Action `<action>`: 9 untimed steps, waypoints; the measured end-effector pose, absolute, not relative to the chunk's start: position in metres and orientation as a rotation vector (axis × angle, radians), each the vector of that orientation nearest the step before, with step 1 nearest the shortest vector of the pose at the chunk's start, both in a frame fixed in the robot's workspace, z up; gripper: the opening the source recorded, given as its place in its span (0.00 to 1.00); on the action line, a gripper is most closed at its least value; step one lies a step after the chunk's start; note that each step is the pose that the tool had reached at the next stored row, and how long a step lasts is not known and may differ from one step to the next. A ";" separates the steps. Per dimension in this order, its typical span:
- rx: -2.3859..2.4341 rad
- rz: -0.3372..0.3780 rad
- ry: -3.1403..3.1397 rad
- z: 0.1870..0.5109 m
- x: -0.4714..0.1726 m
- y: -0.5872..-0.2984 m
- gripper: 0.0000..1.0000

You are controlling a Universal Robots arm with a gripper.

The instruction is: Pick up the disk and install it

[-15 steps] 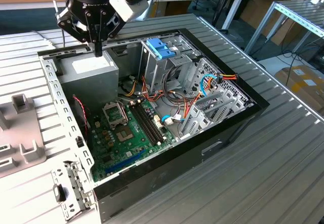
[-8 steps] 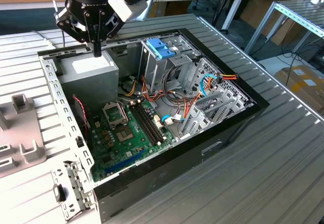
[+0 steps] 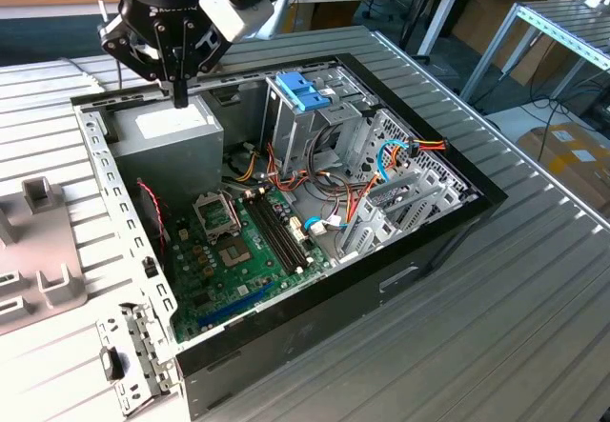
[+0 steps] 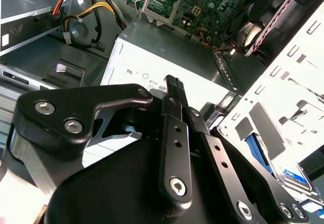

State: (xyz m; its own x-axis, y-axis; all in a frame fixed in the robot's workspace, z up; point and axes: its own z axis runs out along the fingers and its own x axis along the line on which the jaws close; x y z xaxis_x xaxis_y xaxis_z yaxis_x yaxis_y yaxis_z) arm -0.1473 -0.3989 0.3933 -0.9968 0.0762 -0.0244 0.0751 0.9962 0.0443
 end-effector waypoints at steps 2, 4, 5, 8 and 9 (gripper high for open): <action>0.118 0.068 3.112 0.393 -0.149 -0.399 0.11; 0.118 0.068 3.113 0.393 -0.149 -0.399 0.11; 0.118 0.068 3.112 0.393 -0.150 -0.399 0.11; 0.118 0.068 3.113 0.393 -0.150 -0.399 0.11; 0.118 0.068 3.113 0.393 -0.151 -0.399 0.11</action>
